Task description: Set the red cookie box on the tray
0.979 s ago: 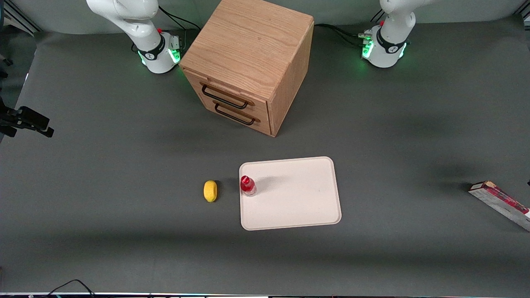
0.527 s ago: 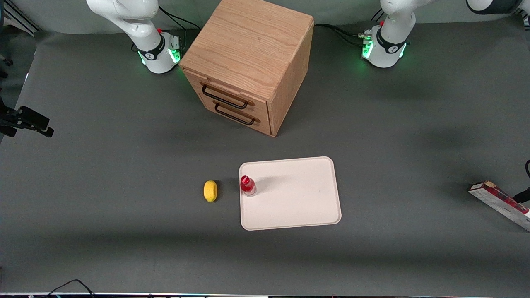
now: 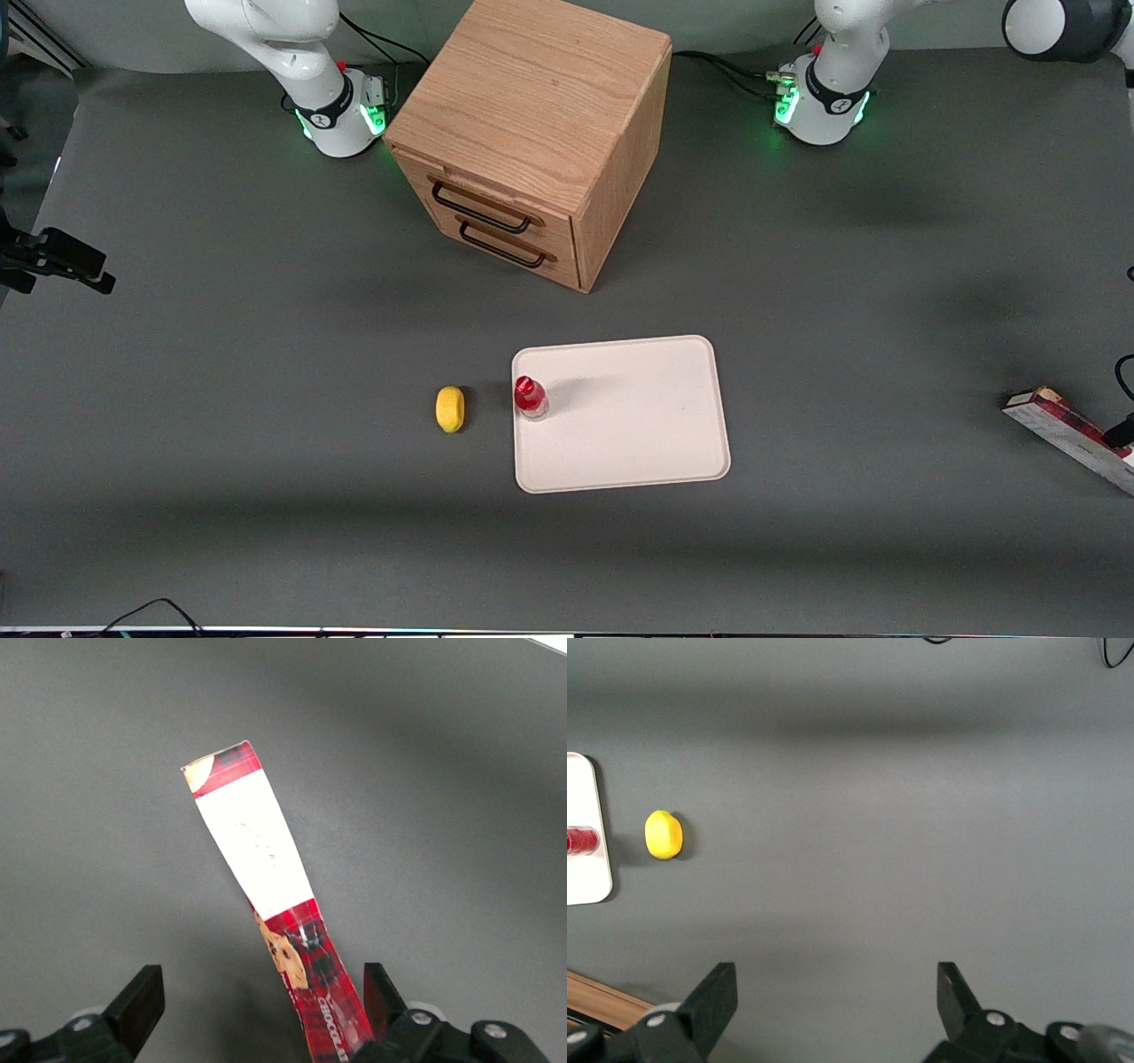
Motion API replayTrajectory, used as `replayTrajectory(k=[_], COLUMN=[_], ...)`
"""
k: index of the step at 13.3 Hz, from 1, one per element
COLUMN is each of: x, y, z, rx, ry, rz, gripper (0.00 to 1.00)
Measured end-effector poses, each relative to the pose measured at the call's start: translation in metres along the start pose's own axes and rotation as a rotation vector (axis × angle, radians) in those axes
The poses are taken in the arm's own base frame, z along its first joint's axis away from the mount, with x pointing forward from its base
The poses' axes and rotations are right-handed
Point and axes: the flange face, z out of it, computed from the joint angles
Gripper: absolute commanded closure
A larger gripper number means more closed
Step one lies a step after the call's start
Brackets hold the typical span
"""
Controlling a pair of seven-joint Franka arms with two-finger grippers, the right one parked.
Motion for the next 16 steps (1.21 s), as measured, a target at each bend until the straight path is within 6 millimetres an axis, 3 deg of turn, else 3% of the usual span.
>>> replayTrajectory(k=[9,11,12,16], x=[-0.004,-0.005,-0.005,-0.001], y=[0.005,0.005,0.006,0.008], z=[0.042,0.053,0.056,0.063], rx=[-0.013,-0.013,-0.013,-0.011], ry=[0.015,0.01,0.01,0.061], rz=[-0.01,-0.011,-0.01,-0.001], gripper=[0.0,0.2,0.36,0.72])
